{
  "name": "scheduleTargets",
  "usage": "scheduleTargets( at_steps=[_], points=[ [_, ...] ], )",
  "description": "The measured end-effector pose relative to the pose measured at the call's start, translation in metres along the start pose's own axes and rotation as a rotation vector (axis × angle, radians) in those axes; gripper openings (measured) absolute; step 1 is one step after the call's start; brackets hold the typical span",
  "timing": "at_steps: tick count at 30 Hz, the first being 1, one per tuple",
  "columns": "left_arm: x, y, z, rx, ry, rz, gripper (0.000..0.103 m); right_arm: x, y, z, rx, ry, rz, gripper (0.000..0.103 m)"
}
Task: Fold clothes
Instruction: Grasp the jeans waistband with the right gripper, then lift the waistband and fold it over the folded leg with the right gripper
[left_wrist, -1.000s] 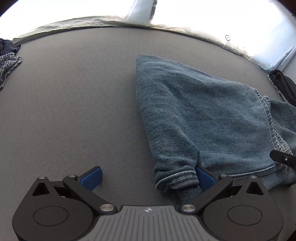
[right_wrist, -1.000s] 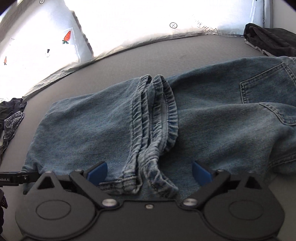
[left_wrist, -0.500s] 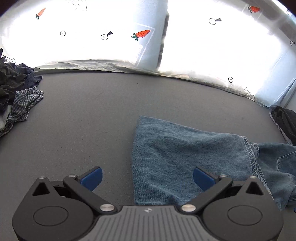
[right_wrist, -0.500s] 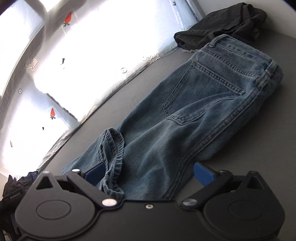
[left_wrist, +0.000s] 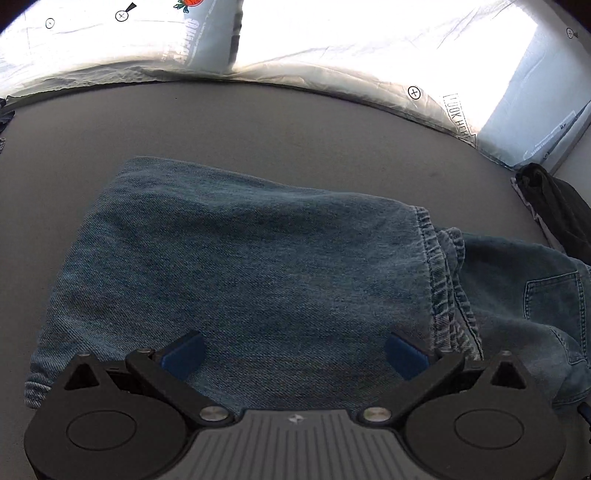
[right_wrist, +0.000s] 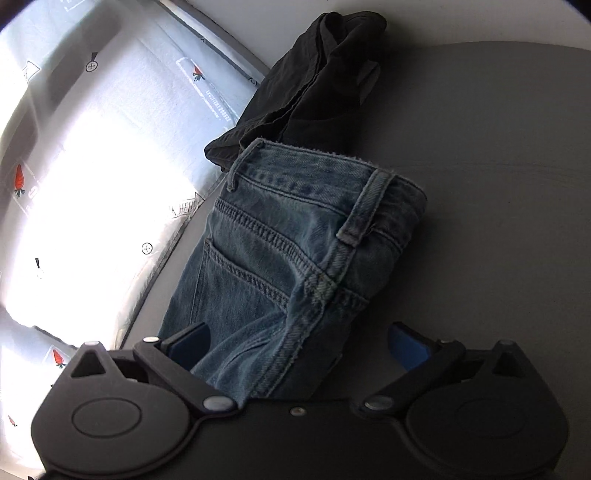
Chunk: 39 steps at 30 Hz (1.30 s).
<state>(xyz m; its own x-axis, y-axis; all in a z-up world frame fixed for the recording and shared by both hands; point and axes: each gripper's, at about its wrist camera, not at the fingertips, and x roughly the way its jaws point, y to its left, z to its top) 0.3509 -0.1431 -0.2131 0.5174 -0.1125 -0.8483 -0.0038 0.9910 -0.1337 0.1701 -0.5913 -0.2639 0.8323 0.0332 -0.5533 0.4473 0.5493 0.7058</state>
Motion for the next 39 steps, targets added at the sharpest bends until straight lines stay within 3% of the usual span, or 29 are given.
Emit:
scheduleTargets(
  at_steps=[4,11,16,18,22,24,27,34,37,39],
  points=[
    [0.010,-0.014,-0.006,0.145,0.042,0.049,0.103,0.016,-0.001,0.011,0.067,-0.017,0.032,0.103],
    [0.016,-0.017,-0.003,0.144,0.074,0.078,0.103,0.027,-0.018,0.023,0.288,-0.033,0.124,0.103],
    [0.017,-0.015,0.004,0.157,0.106,0.069,0.103,0.034,-0.030,0.029,0.471,-0.016,0.277,0.103],
    [0.017,-0.014,0.004,0.158,0.107,0.069,0.103,0.042,-0.034,0.031,0.508,0.021,0.274,0.103],
    [0.017,-0.014,0.004,0.159,0.106,0.068,0.103,0.052,-0.024,0.039,0.465,0.123,0.262,0.103],
    [0.017,-0.013,0.003,0.160,0.103,0.068,0.103,0.056,-0.025,0.038,0.536,0.148,0.306,0.103],
    [0.016,-0.012,0.003,0.161,0.101,0.067,0.103,0.064,-0.035,0.028,0.695,0.150,0.451,0.103],
    [0.015,-0.008,0.002,0.164,0.094,0.063,0.103,0.069,-0.025,0.019,0.706,0.231,0.460,0.101],
    [0.014,-0.007,0.001,0.166,0.090,0.061,0.103,0.066,-0.016,0.019,0.674,0.238,0.403,0.075],
    [0.014,-0.006,0.001,0.168,0.087,0.060,0.103,0.064,-0.016,0.015,0.705,0.239,0.387,0.045]
  ],
)
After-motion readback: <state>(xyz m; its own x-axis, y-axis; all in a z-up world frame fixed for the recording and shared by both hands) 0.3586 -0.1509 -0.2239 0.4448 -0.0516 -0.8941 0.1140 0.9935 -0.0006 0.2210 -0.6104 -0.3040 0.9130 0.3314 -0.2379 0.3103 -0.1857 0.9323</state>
